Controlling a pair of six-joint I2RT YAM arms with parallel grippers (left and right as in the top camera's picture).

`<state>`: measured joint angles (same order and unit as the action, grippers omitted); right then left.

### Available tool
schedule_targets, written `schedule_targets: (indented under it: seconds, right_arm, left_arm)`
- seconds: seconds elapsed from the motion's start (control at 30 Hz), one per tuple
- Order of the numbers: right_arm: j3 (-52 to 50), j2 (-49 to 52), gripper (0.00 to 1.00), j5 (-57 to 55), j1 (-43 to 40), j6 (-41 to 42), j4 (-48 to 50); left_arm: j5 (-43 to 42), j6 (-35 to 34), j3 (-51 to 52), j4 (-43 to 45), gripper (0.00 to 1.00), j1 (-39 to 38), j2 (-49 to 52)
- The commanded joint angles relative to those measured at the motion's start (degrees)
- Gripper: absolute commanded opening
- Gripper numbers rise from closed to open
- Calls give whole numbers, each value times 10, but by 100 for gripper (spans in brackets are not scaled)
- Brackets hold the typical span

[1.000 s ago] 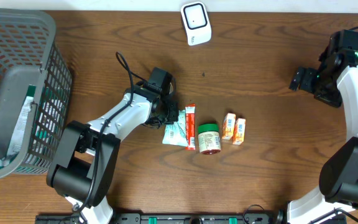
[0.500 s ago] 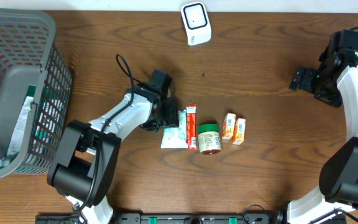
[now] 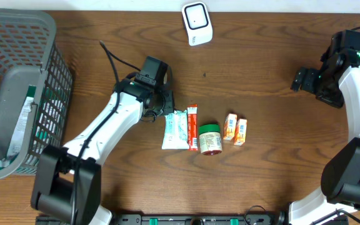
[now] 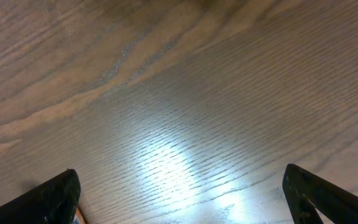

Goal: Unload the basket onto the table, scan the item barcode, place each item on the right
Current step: 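Lower the green packet beside the red sticks and adjust it, then retract the left gripper into the basket toward the green glove pack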

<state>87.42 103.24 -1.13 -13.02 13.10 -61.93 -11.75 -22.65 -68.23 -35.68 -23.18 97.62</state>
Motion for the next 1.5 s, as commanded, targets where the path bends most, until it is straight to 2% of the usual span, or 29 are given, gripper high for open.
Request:
schedule_targets:
  seconds: [0.0,0.5,0.73,0.93,1.17,1.47]
  right_arm:
    - [7,-7,99,-5,0,-5,0]
    - [7,-7,99,-5,0,-5,0]
    - [7,-7,99,-5,0,-5,0]
    - [7,-7,99,-5,0,-5,0]
    - [7,-7,99,-5,0,-5,0]
    - [7,-7,99,-5,0,-5,0]
  left_arm:
    - [7,3,17,-3,10,-5,31]
    - [7,3,41,-1,10,-5,122]
    - [7,3,33,-6,10,0,110]
    - [7,3,-5,-33,11,26,44]
    - [24,-17,-113,-76,15,110,-87]
    - [24,-10,-402,-294,17,257,-95]
